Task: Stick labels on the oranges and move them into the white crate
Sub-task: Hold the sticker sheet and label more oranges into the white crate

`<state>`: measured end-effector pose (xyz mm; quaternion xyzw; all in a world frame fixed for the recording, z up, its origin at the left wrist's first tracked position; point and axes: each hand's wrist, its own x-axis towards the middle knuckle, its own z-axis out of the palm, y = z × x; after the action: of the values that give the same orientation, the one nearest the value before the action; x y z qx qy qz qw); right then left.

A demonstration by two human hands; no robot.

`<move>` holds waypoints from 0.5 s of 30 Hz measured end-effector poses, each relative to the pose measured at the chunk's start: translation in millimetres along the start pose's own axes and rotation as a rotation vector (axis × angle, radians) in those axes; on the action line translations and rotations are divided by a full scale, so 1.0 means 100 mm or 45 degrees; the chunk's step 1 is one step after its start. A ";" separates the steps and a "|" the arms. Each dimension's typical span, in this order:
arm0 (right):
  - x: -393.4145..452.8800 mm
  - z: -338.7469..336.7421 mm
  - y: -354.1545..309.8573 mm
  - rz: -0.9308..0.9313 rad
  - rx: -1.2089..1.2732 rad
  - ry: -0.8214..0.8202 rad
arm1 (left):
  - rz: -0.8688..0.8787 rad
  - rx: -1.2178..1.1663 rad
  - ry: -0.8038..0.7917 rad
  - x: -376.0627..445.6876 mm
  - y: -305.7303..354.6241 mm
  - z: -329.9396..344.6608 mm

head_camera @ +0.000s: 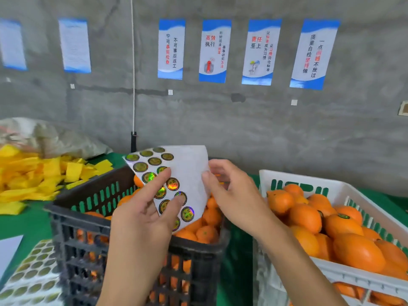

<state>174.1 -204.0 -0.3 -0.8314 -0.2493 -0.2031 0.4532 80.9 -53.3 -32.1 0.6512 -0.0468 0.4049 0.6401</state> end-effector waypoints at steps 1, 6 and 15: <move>0.09 0.08 -0.06 0.027 0.036 -0.028 | -0.018 0.003 0.024 0.05 -0.03 -0.07; 0.59 0.51 -0.26 0.236 0.083 -0.193 | -0.071 0.125 0.125 0.21 -0.21 -0.33; 1.20 1.19 -0.37 0.187 -0.396 -0.563 | 0.040 0.581 0.376 0.28 -0.25 -0.50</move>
<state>261.0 -57.8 31.3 -0.9309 -0.2469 -0.0190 0.2685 90.7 7.6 -43.4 0.7117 0.1295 0.5054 0.4704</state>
